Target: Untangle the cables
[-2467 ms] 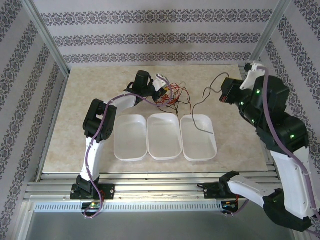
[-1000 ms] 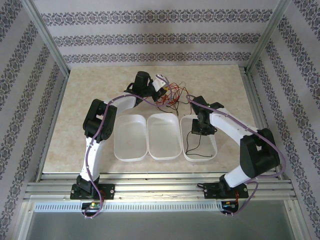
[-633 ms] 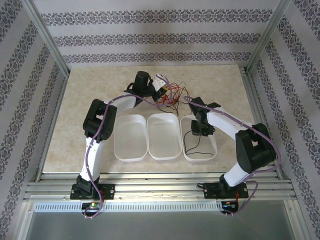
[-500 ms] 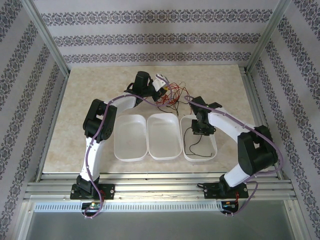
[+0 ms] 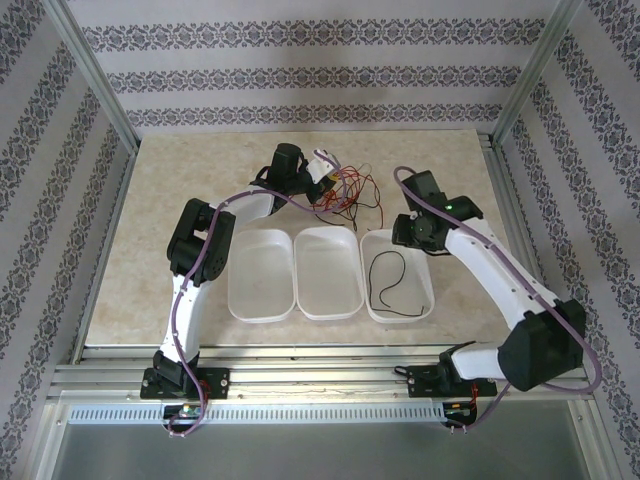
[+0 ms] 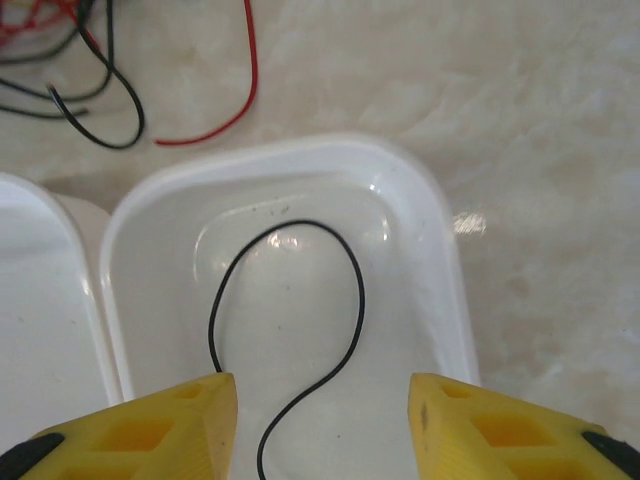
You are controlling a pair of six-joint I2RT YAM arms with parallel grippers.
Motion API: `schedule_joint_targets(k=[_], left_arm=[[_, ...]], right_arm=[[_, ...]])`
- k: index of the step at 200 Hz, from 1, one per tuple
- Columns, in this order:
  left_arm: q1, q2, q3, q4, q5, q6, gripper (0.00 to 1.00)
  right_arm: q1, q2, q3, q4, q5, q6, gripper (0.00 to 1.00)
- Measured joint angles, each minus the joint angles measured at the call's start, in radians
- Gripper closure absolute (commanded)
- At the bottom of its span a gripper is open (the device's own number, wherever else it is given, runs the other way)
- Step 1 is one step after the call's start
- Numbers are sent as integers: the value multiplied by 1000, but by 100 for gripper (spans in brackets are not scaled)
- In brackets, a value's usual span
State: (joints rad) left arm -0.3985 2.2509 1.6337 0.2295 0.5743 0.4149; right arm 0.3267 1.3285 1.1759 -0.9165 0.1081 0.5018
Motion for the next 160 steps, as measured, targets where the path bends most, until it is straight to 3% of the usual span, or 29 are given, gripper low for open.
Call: schedule_joint_targets(k=[69, 160], left_arm=[[0, 0, 0, 0, -4, 3, 95], [0, 0, 0, -1, -7, 3, 95]], right_arm=[[-150, -43, 86, 46, -119, -36, 48], [-154, 237, 322, 159, -170, -95, 50]])
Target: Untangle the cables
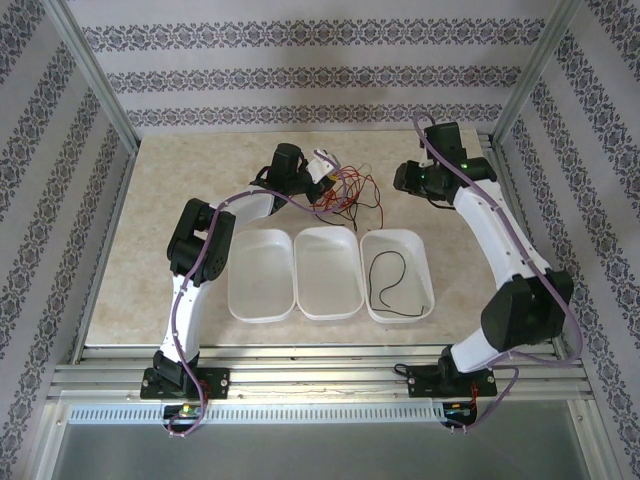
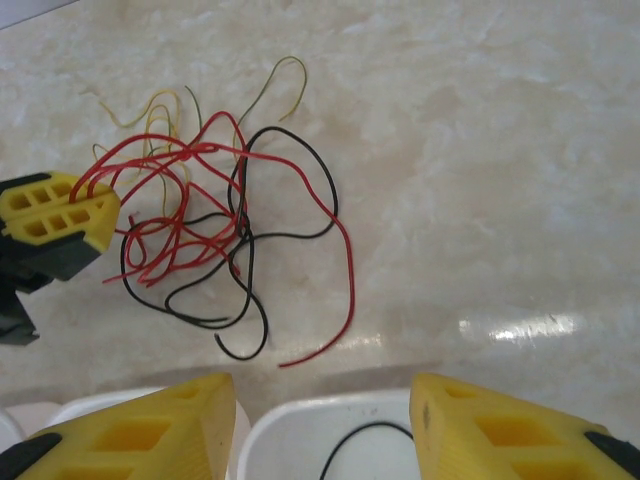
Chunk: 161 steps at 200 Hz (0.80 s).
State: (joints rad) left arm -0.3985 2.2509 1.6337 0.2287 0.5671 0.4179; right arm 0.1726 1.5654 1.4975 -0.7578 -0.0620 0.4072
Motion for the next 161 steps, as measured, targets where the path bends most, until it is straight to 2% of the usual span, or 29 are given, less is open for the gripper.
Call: schedule_joint_targets(k=[71, 161], left_arm=[[0, 0, 0, 0, 0, 0, 96], [0, 0, 0, 0, 0, 0, 96]], right_arm=[[49, 233, 156, 45, 15, -66, 51], [87, 507, 434, 1, 19, -153, 53]])
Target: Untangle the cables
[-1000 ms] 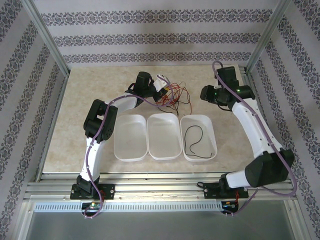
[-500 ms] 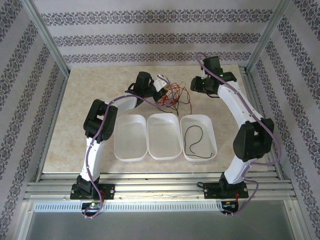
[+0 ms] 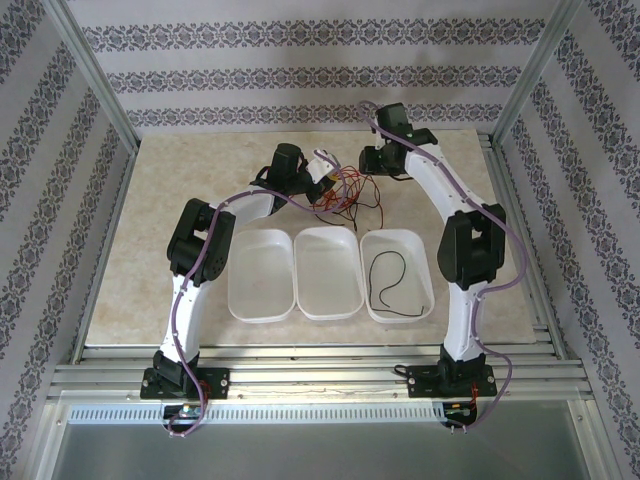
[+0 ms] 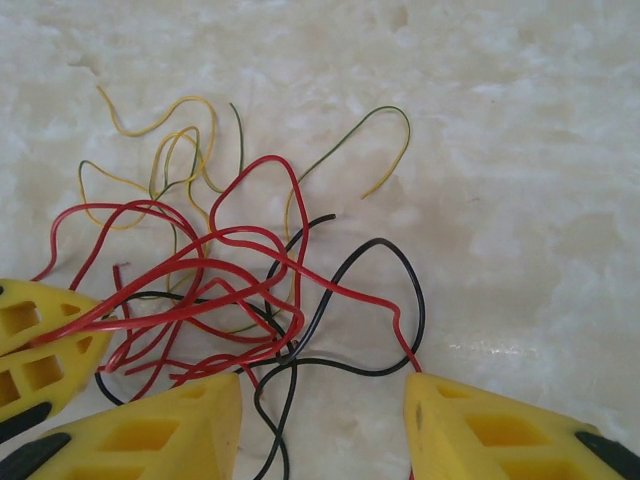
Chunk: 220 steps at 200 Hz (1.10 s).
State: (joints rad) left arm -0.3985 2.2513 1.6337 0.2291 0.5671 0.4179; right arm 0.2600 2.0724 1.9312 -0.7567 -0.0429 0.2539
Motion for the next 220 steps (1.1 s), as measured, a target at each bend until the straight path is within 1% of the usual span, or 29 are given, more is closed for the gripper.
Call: schedule_joint_targets(k=[60, 95, 156, 220], left_arm=[[0, 18, 1, -1, 0, 0, 96], [0, 19, 1, -1, -4, 0, 99], [-1, 19, 1, -1, -15, 0, 99], [-1, 19, 3, -1, -15, 0, 99]], right_arm=[[0, 39, 30, -38, 0, -23, 56], [-9, 61, 33, -50, -1, -13, 62], [-74, 128, 39, -59, -26, 31, 64], [-95, 214, 72, -66, -47, 39, 65]])
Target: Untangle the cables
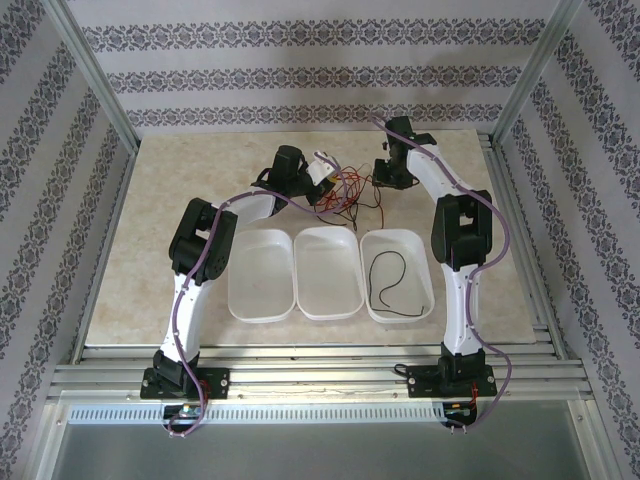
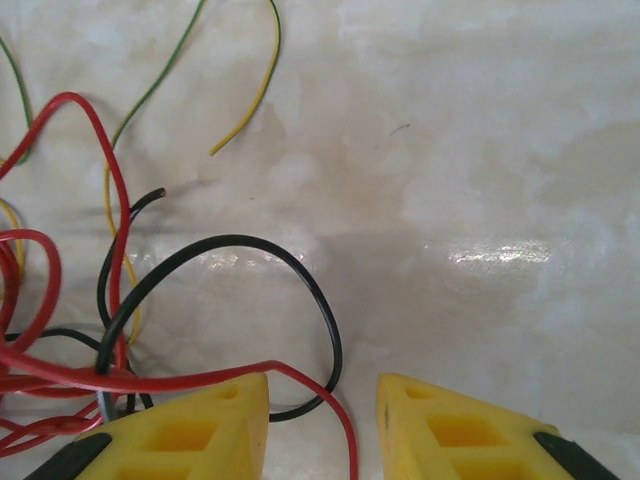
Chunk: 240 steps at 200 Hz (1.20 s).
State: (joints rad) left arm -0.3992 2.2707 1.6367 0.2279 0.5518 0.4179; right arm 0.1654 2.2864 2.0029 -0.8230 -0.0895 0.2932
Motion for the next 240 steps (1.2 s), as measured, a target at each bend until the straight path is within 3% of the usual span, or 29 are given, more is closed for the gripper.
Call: schedule_joint_targets(k=[172, 240], left_arm=[[0, 8, 11, 0, 0, 0, 99], [0, 9, 11, 0, 0, 0, 99]], right_arm=[[21, 162, 150, -63, -12, -25, 64], [43, 193, 174, -124, 52, -61, 68]])
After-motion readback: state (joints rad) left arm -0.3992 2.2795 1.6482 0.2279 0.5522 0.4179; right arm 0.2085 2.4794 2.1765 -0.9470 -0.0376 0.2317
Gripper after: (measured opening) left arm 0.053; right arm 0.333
